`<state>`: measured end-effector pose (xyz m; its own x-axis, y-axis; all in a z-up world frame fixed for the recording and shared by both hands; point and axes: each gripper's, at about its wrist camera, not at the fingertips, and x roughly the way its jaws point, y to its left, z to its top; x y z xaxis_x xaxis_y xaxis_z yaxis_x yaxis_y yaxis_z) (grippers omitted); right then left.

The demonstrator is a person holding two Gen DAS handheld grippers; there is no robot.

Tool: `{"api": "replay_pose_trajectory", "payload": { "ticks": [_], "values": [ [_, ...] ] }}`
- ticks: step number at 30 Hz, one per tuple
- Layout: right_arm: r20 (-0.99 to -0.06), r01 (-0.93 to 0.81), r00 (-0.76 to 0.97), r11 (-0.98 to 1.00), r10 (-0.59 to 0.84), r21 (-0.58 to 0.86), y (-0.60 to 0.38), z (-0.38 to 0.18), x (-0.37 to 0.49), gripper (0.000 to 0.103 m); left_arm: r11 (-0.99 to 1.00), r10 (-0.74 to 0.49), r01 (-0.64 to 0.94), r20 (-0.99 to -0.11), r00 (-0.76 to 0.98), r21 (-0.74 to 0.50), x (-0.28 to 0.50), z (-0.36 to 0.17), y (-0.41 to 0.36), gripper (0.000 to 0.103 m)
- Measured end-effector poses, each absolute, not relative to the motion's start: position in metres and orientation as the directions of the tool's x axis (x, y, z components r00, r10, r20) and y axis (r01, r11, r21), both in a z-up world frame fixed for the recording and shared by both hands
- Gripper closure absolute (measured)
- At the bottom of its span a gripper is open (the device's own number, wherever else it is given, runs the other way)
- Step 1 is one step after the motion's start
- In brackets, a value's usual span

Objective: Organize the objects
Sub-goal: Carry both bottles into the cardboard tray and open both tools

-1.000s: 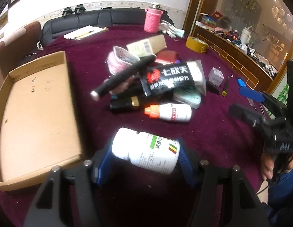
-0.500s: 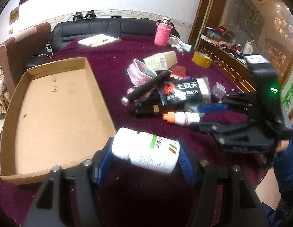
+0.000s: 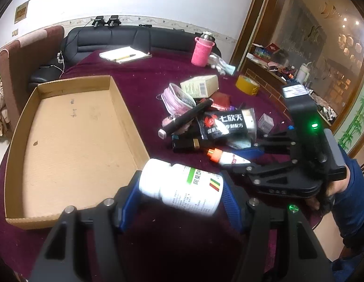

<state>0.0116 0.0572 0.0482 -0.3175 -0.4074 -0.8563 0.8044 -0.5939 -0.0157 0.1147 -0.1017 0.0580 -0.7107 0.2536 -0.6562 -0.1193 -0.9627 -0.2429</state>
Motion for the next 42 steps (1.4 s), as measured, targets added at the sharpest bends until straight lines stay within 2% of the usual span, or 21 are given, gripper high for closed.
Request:
{"api": "replay_pose_trajectory", "payload": {
  "ticks": [6, 13, 23, 28, 31, 42],
  "values": [
    [-0.812, 0.779, -0.288, -0.618, -0.508, 0.11, 0.043, 0.086, 0.008, 0.073, -0.975, 0.189, -0.063, -0.642, -0.743, -0.213, 0.115, 0.074, -0.131, 0.04],
    [-0.805, 0.773, -0.213, -0.6, -0.554, 0.208, -0.016, 0.1, -0.011, 0.072, -0.988, 0.095, 0.008, -0.658, -0.747, -0.152, 0.098, 0.093, -0.184, 0.04],
    [-0.8, 0.703, -0.229, -0.663, -0.555, 0.258, -0.104, 0.106, -0.073, 0.072, -0.995, 0.046, 0.036, -0.741, -0.67, -0.095, 0.021, 0.095, -0.23, 0.04],
    [-0.788, 0.618, -0.197, -0.698, -0.583, 0.362, -0.131, 0.097, -0.126, 0.072, -0.994, 0.097, -0.028, -0.775, -0.624, -0.101, -0.027, 0.079, -0.236, 0.04],
    [-0.807, 0.598, -0.205, -0.724, -0.554, 0.345, -0.146, 0.088, -0.142, 0.072, -0.999, 0.049, -0.014, -0.812, -0.582, -0.05, -0.045, 0.059, -0.23, 0.04],
    [-0.846, 0.541, -0.176, -0.767, -0.503, 0.343, -0.166, 0.047, -0.179, 0.072, -0.998, 0.067, -0.023, -0.803, -0.593, -0.067, -0.074, 0.035, -0.22, 0.04]
  ]
}}
